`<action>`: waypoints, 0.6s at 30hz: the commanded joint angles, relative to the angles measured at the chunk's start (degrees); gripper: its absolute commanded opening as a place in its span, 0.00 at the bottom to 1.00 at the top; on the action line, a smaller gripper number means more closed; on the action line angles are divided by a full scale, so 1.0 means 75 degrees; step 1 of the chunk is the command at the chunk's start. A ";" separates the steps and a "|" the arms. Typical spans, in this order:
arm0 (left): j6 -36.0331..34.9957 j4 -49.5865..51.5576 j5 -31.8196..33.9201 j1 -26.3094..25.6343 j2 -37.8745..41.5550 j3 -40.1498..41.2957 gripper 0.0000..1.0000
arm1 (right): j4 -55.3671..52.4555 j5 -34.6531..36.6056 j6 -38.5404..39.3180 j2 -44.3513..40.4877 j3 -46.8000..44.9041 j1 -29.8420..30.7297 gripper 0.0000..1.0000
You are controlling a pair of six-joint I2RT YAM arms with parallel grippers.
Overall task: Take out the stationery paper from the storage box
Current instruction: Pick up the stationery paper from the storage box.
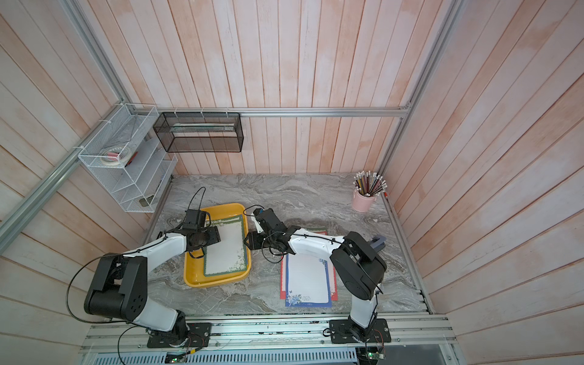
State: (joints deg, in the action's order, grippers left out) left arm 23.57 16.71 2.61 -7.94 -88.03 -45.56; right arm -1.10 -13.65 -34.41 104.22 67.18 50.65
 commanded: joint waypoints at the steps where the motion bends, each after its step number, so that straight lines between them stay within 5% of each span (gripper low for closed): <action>1: -0.0143 -0.0115 0.0111 0.0016 -0.0174 -0.0194 0.72 | -0.0071 -0.0089 0.0053 0.0136 0.0107 0.0000 0.50; 18: -0.0074 -0.0128 -0.0422 0.0016 -0.0128 -0.0178 0.72 | -0.0090 -0.0136 0.0055 0.0212 0.0132 -0.0004 0.50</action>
State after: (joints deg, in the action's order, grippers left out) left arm 23.35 16.69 1.30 -7.94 -90.00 -45.65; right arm -1.15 -14.06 -34.30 104.31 67.18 50.65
